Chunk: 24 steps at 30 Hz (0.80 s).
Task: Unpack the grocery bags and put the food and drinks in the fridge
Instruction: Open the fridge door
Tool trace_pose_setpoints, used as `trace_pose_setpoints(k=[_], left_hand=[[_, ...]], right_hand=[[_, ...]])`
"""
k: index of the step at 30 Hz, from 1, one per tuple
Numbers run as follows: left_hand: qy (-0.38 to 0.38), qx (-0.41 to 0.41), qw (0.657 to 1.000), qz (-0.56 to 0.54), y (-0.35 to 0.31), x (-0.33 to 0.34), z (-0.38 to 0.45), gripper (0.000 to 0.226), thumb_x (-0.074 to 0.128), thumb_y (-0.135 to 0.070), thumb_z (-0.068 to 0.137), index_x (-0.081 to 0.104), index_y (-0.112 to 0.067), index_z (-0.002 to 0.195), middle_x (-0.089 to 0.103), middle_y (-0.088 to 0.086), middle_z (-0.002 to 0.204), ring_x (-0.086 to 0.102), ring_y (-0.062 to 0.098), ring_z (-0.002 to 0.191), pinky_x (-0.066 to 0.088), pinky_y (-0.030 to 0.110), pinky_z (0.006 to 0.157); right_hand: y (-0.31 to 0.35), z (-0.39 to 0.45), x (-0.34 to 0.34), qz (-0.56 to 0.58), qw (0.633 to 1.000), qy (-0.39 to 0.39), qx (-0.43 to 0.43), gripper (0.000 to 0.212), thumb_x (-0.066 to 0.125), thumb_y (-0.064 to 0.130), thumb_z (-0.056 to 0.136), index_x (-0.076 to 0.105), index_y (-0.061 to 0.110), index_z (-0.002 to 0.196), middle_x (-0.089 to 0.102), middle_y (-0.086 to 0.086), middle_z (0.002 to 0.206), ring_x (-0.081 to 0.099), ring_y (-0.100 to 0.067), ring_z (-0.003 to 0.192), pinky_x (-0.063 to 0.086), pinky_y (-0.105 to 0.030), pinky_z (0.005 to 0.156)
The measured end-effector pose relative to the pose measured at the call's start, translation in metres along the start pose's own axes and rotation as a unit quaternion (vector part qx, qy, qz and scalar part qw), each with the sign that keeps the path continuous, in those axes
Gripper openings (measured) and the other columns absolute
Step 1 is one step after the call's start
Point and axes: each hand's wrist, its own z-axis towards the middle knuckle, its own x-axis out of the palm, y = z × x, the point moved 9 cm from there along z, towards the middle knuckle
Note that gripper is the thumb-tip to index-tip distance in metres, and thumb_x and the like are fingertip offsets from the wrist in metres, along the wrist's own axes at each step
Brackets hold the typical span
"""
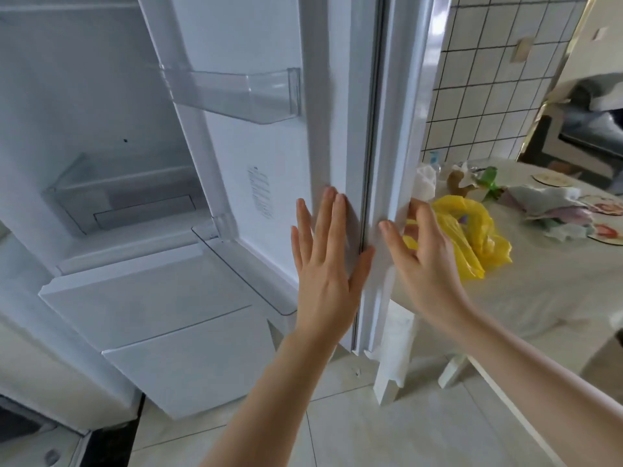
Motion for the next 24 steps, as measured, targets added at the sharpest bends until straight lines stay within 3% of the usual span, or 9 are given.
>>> trace_pose_setpoints(k=[3, 10, 13, 17, 22, 24], left_hand=[[-0.016, 0.003, 1.0, 0.005, -0.006, 0.023, 0.011, 0.066, 0.049, -0.032, 0.1, 0.018, -0.008, 0.152, 0.014, 0.008, 0.162, -0.002, 0.034, 0.15, 0.004, 0.047, 0.122], [-0.058, -0.008, 0.998, 0.007, -0.015, 0.062, 0.03, 0.068, 0.057, -0.025, 0.098, 0.019, -0.003, 0.15, 0.014, 0.006, 0.159, -0.005, 0.037, 0.149, 0.009, 0.049, 0.121], [-0.09, -0.022, 0.995, 0.034, -0.014, 0.069, 0.033, 0.068, 0.059, -0.023, 0.096, 0.021, -0.002, 0.149, 0.018, 0.008, 0.158, -0.002, 0.039, 0.149, 0.008, 0.043, 0.121], [-0.128, -0.026, 0.989, 0.065, -0.019, 0.071, 0.027, 0.066, 0.053, -0.022, 0.097, 0.019, 0.004, 0.147, 0.02, 0.015, 0.156, 0.001, 0.046, 0.147, 0.012, 0.057, 0.119], [-0.161, -0.071, 0.98, 0.09, -0.025, 0.074, 0.02, 0.064, 0.052, -0.015, 0.098, 0.017, 0.006, 0.147, 0.019, 0.015, 0.156, 0.003, 0.045, 0.147, 0.011, 0.054, 0.12], [-0.172, -0.098, 0.976, 0.092, -0.025, 0.076, 0.016, 0.062, 0.051, -0.015, 0.098, 0.019, 0.006, 0.147, 0.02, 0.015, 0.156, 0.005, 0.044, 0.148, 0.012, 0.051, 0.121]], right_hand=[[-0.028, 0.009, -0.007, 0.04, 0.999, -0.002, 0.024, 0.028, 0.057, 0.025, 0.094, 0.052, 0.002, 0.11, 0.062, -0.003, 0.094, 0.062, -0.02, 0.088, 0.047, -0.012, 0.065], [-0.078, 0.03, -0.011, 0.079, 0.996, -0.015, 0.045, 0.03, 0.058, 0.028, 0.094, 0.055, 0.002, 0.109, 0.063, -0.002, 0.094, 0.063, -0.017, 0.09, 0.05, -0.017, 0.074], [-0.094, 0.034, -0.005, 0.091, 0.994, 0.03, 0.043, 0.037, 0.053, 0.041, 0.091, 0.056, 0.006, 0.101, 0.06, 0.0, 0.088, 0.062, -0.011, 0.084, 0.052, -0.02, 0.069], [-0.106, 0.032, 0.004, 0.121, 0.987, 0.097, 0.039, 0.034, 0.054, 0.047, 0.087, 0.056, 0.013, 0.09, 0.058, 0.007, 0.083, 0.061, -0.006, 0.077, 0.046, -0.01, 0.063], [-0.11, 0.034, 0.007, 0.154, 0.975, 0.158, 0.035, 0.039, 0.057, 0.05, 0.087, 0.06, 0.013, 0.1, 0.059, 0.006, 0.09, 0.061, -0.008, 0.085, 0.055, -0.023, 0.069], [-0.11, 0.035, 0.008, 0.168, 0.967, 0.188, 0.039, 0.044, 0.055, 0.053, 0.086, 0.059, 0.014, 0.104, 0.059, 0.007, 0.094, 0.062, -0.007, 0.088, 0.055, -0.022, 0.071]])
